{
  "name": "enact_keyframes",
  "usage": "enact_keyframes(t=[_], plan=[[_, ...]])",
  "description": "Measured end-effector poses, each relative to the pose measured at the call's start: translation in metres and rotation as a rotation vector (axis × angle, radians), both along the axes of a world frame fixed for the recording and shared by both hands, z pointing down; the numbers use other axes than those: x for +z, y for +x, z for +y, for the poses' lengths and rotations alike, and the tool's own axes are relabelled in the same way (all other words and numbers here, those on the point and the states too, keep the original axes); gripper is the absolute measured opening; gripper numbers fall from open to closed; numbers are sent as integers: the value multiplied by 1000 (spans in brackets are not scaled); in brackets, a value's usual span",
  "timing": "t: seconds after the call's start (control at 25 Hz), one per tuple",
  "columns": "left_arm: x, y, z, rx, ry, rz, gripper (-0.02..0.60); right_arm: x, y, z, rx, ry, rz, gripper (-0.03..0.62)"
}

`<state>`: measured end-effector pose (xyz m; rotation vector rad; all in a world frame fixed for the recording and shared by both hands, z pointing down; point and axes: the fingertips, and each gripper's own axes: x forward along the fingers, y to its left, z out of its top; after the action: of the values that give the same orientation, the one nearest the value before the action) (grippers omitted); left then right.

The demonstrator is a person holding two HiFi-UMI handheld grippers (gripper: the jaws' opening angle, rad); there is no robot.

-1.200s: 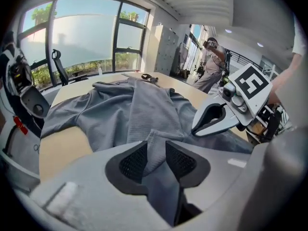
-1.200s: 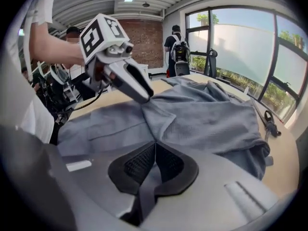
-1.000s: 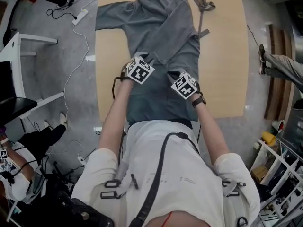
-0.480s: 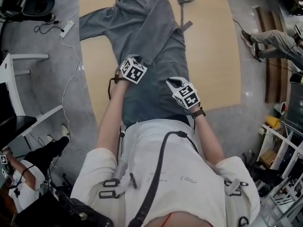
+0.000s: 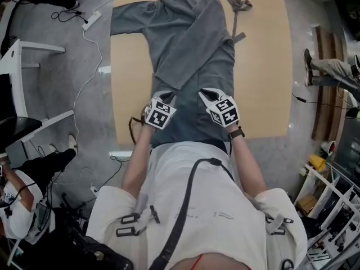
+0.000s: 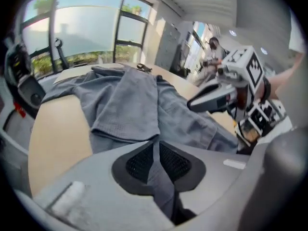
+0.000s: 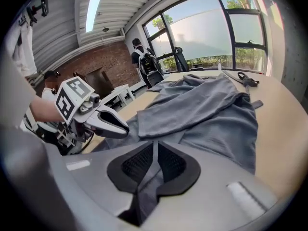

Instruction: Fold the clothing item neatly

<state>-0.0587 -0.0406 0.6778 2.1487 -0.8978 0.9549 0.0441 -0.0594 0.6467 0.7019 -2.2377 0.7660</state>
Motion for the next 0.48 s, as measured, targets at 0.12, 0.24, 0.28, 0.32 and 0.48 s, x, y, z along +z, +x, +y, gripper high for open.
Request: enact_keyframes(t=[0.12, 0.24, 0.28, 0.32, 0.48], plan=[[-26, -34, -28, -239, 16, 116, 44, -13, -22, -13, 15, -18, -76, 28], [-36, -88, -61, -422, 58, 141, 44, -26, -47, -30, 8, -19, -125, 35], [-38, -107, -72, -467, 72, 135, 44, -29, -56, -35, -1, -17, -132, 38], [-38, -126, -82, -504, 84, 123, 44, -32, -64, -41, -12, -14, -137, 40], [-34, -206, -131, -656, 157, 48, 55, -35, -97, -60, -58, 0, -150, 48]])
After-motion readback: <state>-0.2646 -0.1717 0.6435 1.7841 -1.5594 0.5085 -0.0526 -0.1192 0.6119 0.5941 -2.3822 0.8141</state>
